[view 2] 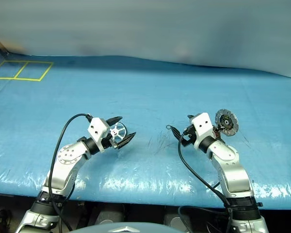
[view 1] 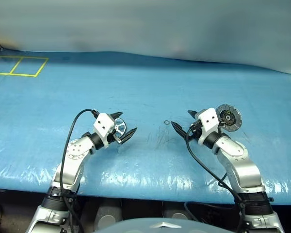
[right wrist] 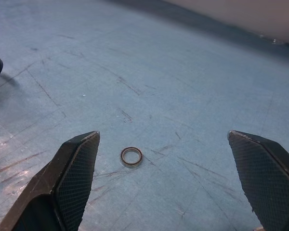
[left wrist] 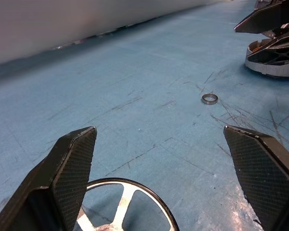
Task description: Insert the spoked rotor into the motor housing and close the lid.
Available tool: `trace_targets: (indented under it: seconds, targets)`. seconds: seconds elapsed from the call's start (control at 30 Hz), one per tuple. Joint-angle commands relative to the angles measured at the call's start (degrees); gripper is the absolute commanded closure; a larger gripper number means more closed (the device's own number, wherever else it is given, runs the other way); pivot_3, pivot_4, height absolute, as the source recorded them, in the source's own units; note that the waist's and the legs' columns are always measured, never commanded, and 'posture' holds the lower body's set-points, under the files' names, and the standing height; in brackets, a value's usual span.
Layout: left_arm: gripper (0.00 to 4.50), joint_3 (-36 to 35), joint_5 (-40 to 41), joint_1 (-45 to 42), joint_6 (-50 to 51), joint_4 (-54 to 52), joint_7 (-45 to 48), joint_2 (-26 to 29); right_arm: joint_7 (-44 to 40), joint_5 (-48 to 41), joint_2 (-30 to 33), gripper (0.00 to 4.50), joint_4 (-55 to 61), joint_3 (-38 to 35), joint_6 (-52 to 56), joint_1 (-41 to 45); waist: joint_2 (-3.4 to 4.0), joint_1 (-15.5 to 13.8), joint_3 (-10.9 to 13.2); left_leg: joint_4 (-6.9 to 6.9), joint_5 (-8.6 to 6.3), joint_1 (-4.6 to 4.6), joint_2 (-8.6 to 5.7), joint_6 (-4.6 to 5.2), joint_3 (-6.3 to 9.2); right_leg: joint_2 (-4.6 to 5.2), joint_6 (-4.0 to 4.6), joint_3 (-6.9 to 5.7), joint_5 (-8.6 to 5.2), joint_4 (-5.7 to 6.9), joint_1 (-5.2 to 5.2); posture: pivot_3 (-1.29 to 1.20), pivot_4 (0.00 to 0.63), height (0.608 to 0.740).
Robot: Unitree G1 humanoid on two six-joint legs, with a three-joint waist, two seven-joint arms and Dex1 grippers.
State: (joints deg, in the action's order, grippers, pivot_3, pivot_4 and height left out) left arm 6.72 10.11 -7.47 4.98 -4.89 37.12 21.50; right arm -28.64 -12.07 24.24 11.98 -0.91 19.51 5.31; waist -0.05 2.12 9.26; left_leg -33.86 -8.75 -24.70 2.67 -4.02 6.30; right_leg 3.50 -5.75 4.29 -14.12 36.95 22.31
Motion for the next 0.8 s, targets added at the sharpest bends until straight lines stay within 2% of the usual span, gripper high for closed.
trace_targets:
  seconds: [0.03, 0.43, 0.63, 0.8]
  targets:
    - [0.0, -0.33, 0.03, -0.4, -0.16, -2.19, -0.17, 0.02, -0.08, -0.33, 0.51, 0.03, 1.92, -1.03, 0.06, 0.38, 0.0, 0.0, 0.0, 0.0, 0.0, 0.0, 0.0, 0.0, 0.0, 0.0, 0.0, 0.0, 0.0, 0.0, 0.0, 0.0, 0.15, 0.74]
    - [0.0, -0.57, 0.05, -1.83, -1.05, -1.07, -0.54, -0.72, -2.34, 0.38, 4.1, 0.03, 2.62, -0.6, 2.26, -0.75, 0.0, -0.03, 0.0, 0.0, 0.0, 0.0, 0.0, 0.0, 0.0, 0.0, 0.0, 0.0, 0.0, 0.0, 0.0, 0.0, 0.15, 0.74]
    - [0.0, 0.17, -0.57, -2.1, -1.34, -0.45, -0.67, -1.28, -3.87, 0.76, 8.36, 0.03, 4.99, -1.6, 4.55, -2.29, -0.01, 0.02, 0.0, 0.0, 0.0, -0.02, 0.0, 0.0, 0.0, 0.0, 0.0, 0.0, 0.0, -0.01, 0.01, 0.0, 0.15, 0.74]
    - [0.0, 0.23, -0.93, -1.98, -1.31, -0.32, -0.75, -1.18, -6.16, 1.47, 14.43, 0.03, 7.28, -2.88, 6.66, -3.02, -0.03, -0.12, 0.02, -0.04, 0.0, -0.02, 0.0, 0.0, -0.02, 0.01, 0.0, 0.01, 0.0, -0.01, 0.01, 0.0, 0.15, 0.74]
